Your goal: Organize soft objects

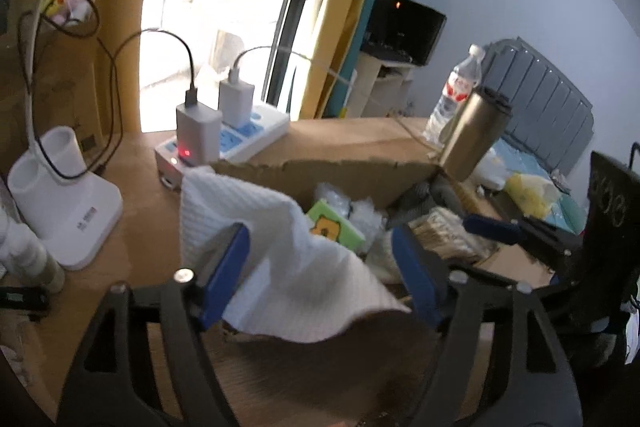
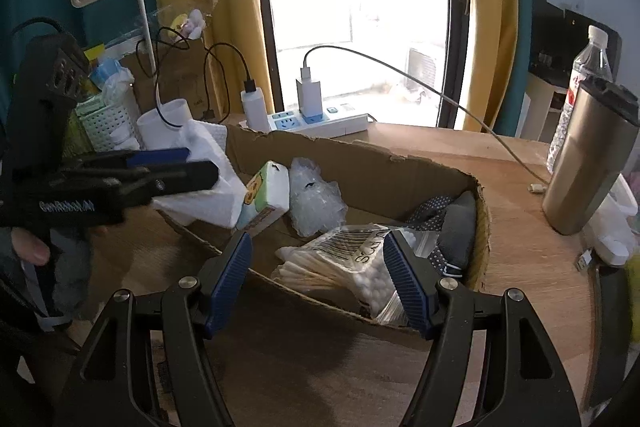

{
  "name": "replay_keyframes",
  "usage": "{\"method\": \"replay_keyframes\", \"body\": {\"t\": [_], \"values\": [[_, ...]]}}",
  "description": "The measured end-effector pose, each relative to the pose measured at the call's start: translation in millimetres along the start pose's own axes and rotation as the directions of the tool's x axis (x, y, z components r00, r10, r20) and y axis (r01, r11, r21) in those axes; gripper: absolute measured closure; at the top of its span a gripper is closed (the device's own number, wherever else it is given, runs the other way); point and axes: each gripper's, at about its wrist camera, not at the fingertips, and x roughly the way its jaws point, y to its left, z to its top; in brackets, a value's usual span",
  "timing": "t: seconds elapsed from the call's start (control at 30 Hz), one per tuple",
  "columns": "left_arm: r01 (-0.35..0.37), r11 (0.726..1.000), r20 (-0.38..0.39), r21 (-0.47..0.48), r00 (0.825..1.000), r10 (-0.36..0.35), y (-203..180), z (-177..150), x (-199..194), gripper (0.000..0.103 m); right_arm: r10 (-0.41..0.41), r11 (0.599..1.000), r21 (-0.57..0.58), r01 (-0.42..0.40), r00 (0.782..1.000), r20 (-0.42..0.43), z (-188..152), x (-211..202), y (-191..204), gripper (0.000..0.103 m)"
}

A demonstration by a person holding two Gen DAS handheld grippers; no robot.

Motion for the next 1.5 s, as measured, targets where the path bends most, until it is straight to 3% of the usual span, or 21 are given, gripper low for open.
{"method": "replay_keyframes", "body": {"t": [0.2, 0.33, 0.5, 0.7, 0.83, 0.93, 1.07, 1.17, 1.23, 1.37, 1.5], "values": [[-0.012, 1.000, 0.018, 0.010, 1.000, 0.011, 2, -3, -16, 0.023, 0.004, 1.000, -0.003, -0.004, 1.000, 0.012, 0, -7, 5, 0.031], [-0.065, 0.998, 0.060, -0.005, 0.996, 0.065, 14, 1, -27, 0.023, 0.002, 1.000, -0.004, -0.002, 1.000, 0.019, 0, -11, 5, 0.031], [-0.076, 0.995, 0.104, -0.071, 0.991, 0.083, 34, 6, -27, 0.023, -0.002, 1.000, 0.002, 0.002, 1.000, 0.020, 0, -10, 3, 0.031], [-0.045, 0.998, 0.050, -0.049, 0.998, 0.047, 29, 8, 0, 0.023, -0.003, 1.000, 0.013, 0.003, 1.000, 0.018, -3, -10, -3, 0.031], [-0.062, 0.998, 0.021, -0.027, 0.998, 0.062, 20, 5, 14, 0.022, -0.008, 1.000, 0.027, 0.007, 1.000, 0.022, -5, -11, -9, 0.031], [-0.013, 1.000, -0.003, 0.000, 1.000, 0.013, 9, 4, 18, 0.022, -0.009, 0.999, 0.034, 0.009, 1.000, 0.022, -7, -11, -14, 0.031], [-0.041, 0.998, -0.075, 0.036, 0.996, 0.044, 1, -2, 37, 0.022, -0.006, 0.999, 0.049, 0.005, 1.000, 0.019, -9, -10, -19, 0.031], [-0.096, 0.992, -0.081, 0.076, 0.991, 0.102, -6, -3, 44, 0.020, 0.000, 0.999, 0.050, -0.001, 1.000, 0.024, -10, -11, -19, 0.031], [-0.078, 0.995, -0.102, 0.066, 0.991, 0.084, -7, -1, 46, 0.014, 0.005, 0.999, 0.050, -0.006, 1.000, 0.028, -10, -13, -19, 0.031], [-0.011, 0.999, -0.147, 0.049, 0.989, 0.018, -13, 1, 52, 0.013, 0.007, 0.999, 0.053, -0.009, 0.999, 0.032, -11, -15, -20, 0.031], [-0.036, 0.996, -0.160, 0.085, 0.986, 0.050, -19, -3, 57, 0.013, 0.010, 0.999, 0.049, -0.011, 0.999, 0.032, -11, -17, -19, 0.031]]}}
